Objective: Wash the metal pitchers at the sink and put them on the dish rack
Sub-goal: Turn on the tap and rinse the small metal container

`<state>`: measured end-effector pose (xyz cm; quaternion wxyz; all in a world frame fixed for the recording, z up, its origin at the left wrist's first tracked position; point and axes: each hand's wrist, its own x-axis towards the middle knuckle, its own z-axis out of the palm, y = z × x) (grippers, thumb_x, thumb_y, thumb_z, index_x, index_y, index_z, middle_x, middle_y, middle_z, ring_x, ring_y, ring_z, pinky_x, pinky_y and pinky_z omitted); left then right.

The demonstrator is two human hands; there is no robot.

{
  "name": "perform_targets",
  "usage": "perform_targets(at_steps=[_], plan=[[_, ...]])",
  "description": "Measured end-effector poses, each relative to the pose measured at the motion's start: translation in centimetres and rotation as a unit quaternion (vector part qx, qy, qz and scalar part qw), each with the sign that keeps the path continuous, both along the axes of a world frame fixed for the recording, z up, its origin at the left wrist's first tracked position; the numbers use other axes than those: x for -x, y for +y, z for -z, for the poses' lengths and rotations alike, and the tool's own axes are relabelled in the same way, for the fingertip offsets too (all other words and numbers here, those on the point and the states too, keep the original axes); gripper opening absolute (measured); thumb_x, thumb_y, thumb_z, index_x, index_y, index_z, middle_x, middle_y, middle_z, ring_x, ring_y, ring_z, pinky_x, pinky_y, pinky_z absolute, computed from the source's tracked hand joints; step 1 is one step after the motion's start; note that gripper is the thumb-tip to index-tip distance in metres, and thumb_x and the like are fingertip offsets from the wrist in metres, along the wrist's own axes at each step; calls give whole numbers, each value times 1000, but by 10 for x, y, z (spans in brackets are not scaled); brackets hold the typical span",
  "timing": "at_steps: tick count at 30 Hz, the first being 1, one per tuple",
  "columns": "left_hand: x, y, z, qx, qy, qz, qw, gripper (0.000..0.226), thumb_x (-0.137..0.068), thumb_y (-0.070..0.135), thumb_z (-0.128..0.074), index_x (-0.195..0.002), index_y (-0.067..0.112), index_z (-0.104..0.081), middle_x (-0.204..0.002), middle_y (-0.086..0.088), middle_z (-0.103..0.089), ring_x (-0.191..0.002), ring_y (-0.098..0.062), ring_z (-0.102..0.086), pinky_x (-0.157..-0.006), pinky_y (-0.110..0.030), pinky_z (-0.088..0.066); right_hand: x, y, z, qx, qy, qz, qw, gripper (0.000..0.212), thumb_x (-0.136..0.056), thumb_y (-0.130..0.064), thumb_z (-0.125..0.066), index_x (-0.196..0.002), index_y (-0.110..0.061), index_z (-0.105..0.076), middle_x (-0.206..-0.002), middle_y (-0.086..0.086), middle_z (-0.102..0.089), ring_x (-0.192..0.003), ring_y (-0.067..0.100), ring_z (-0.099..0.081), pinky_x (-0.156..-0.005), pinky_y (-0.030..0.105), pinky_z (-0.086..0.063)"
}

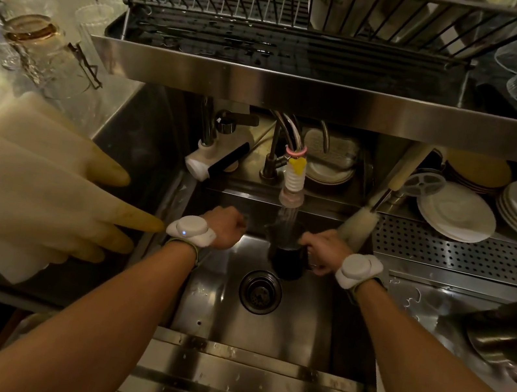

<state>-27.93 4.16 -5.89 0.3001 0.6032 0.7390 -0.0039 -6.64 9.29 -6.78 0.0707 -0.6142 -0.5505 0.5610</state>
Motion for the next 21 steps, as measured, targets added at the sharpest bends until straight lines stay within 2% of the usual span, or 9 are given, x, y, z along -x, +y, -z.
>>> perform_targets(at_steps=[3, 5, 8, 12, 16, 18, 21], plan=[[2, -3, 2, 3, 7, 1, 1000, 32, -95, 25, -48, -120, 16, -66, -131, -12, -60, -123, -32, -54, -102, -36, -45, -2, 4, 1, -60, -52, -16, 997, 31, -90, -23, -56, -64, -6, -56, -59, 4, -49, -55, 15, -47, -52, 25, -38], [4, -4, 1, 9, 8, 0, 1000, 32, -95, 24, -47, -120, 16, -66, -132, -11, -60, -123, -32, -53, -101, -36, -44, 7, 5, 2, -89, -46, -31, 995, 31, -91, -24, -55, -67, -4, -59, -59, 5, -50, -56, 15, -48, -56, 26, -38], [5, -3, -1, 10, 7, -6, 1000, 32, -94, 25, -48, -120, 18, -66, -130, -12, -60, -121, -33, -56, -100, -36, -46, 15, 5, 2, -112, -44, -64, 991, 39, -86, -29, -63, -53, -11, -54, -54, 3, -47, -53, 14, -44, -55, 27, -35], [-2, -2, -7, 6, -2, 9, 1000, 33, -95, 25, -47, -120, 16, -66, -129, -12, -61, -119, -33, -57, -100, -37, -47, 12, 5, -11, -169, -136, -162, 963, 49, -83, -32, -68, -44, -15, -44, -48, 1, -41, -46, 12, -38, -47, 24, -29], [-8, 1, -15, -10, -11, 18, 1000, 31, -92, 23, -50, -118, 18, -67, -128, -9, -63, -117, -30, -59, -99, -36, -48, 3, 11, -27, -207, -206, -168, 941, 48, -77, -35, -72, -42, -18, -45, -47, -1, -43, -47, 12, -40, -47, 24, -30], [-11, 1, -17, -14, -12, 25, 1000, 31, -92, 23, -51, -117, 17, -68, -127, -8, -64, -116, -29, -59, -98, -35, -49, 1, 14, -37, -226, -228, -176, 931, 42, -77, -36, -72, -46, -16, -51, -51, 1, -47, -50, 13, -44, -48, 24, -32], [-17, 3, -20, -27, -18, 28, 999, 31, -91, 22, -51, -116, 15, -68, -124, -9, -65, -114, -29, -60, -96, -35, -50, 2, 16, -48, -248, -275, -189, 910, 31, -78, -37, -72, -62, -14, -60, -66, 5, -57, -64, 20, -55, -53, 25, -37]])
